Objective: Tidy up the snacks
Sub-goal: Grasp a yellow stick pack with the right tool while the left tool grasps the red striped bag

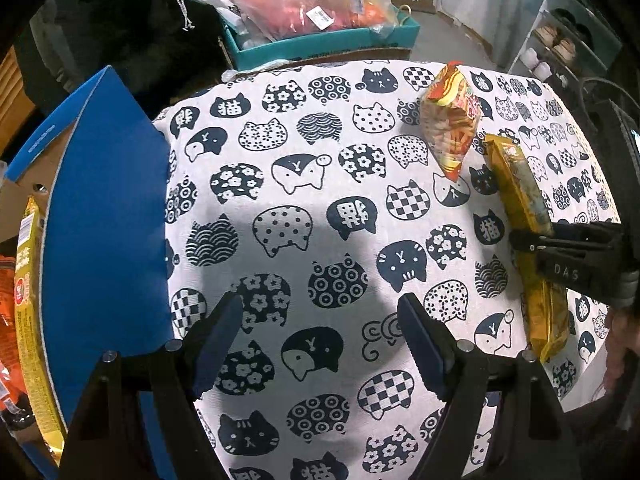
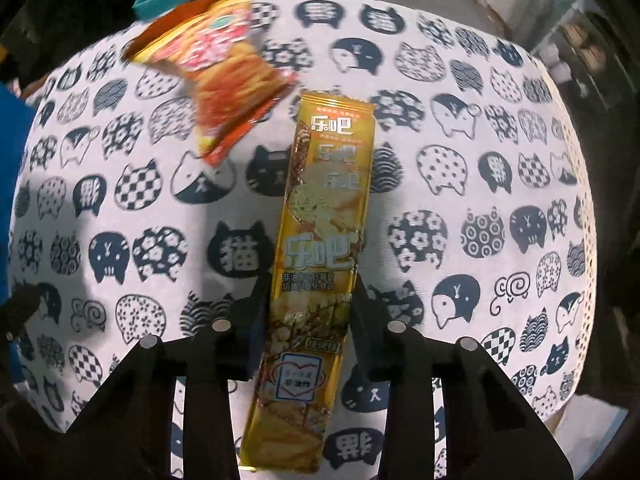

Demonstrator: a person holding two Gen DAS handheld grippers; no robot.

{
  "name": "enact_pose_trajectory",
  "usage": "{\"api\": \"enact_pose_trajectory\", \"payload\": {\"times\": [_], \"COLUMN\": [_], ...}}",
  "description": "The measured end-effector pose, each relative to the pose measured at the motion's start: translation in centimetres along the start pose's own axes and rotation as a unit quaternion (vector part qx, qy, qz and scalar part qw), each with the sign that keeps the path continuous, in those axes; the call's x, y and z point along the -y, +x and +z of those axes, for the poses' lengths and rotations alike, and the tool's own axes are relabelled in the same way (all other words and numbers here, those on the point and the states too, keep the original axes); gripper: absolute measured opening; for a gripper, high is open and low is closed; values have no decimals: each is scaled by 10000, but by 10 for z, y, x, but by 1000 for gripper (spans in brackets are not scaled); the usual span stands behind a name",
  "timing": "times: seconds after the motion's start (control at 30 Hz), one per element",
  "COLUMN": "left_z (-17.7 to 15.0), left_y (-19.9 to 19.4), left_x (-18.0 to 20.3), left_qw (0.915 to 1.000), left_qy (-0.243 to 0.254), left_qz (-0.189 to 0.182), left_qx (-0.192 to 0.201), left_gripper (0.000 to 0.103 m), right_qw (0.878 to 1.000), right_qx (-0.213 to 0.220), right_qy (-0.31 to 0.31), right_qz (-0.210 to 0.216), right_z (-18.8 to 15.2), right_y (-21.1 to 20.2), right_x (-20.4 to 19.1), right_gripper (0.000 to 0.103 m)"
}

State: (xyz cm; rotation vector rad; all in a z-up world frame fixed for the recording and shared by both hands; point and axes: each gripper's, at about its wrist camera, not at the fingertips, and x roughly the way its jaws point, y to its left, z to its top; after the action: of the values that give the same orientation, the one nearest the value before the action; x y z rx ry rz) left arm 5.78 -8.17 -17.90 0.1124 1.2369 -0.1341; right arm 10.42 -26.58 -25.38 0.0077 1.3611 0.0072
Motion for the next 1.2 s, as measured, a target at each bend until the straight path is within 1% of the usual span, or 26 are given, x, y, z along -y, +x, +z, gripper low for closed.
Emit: {"api": "enact_pose_trajectory", "payload": {"times": [0.07, 0.1, 0.13, 0.17, 0.23, 0.3, 0.4, 0.6, 0.7, 0.83, 0.9, 1.0, 1.1, 1.2], "left_z": [1, 1, 1, 2, 3, 4, 10, 28, 39, 52, 59, 69, 78, 89], "left_y": [2, 3, 4, 5, 7, 9, 9, 13, 16, 20, 24, 29, 32, 36], "left_x": [3, 5, 6, 7, 10, 12, 14, 17, 21, 29, 37, 48, 58, 68], "left_qw": [10000, 10000, 10000, 10000, 10000, 10000, 9999, 9986, 9978, 9955, 9953, 9960, 9962, 9959], "left_qy": [20, 35, 45, 53, 59, 49, -51, -378, -500, -729, -700, -535, -360, -211], "left_qz": [-8, -8, -7, -8, -16, -52, -123, -337, -409, -547, -627, -654, -623, -567], "left_qx": [-20, -30, -36, -41, -48, -48, 14, 149, 156, 246, 239, 302, 484, 673], "left_gripper": [81, 81, 81, 81, 81, 81, 81, 81, 86, 87, 87, 87, 87, 87], "right_qw": [9998, 9997, 9999, 9999, 9998, 9998, 9995, 9978, 9968, 9956, 9948, 9939, 9932, 9924], "right_qx": [-81, -128, -64, -36, 2, 70, 282, 639, 763, 916, 1001, 1071, 1115, 1142], "right_qy": [93, 79, 10, -68, -129, -89, -96, 70, 146, 156, 126, 189, 262, 339], "right_qz": [179, 186, 158, 135, 149, 181, 111, 142, 165, 144, 109, 154, 214, 318], "right_z": [0, -1, -2, -3, -5, -4, 0, 13, 21, 37, 49, 54, 63, 59], "right_y": [5, 8, 8, 8, 8, 6, -7, -24, -27, -37, -40, -44, -47, -47], "right_x": [5, 4, 4, 2, 1, 6, 15, 37, 47, 59, 65, 66, 74, 74], "right_gripper": [43, 44, 44, 42, 33, 29, 29, 29, 29, 29, 29, 29, 29, 29]}}
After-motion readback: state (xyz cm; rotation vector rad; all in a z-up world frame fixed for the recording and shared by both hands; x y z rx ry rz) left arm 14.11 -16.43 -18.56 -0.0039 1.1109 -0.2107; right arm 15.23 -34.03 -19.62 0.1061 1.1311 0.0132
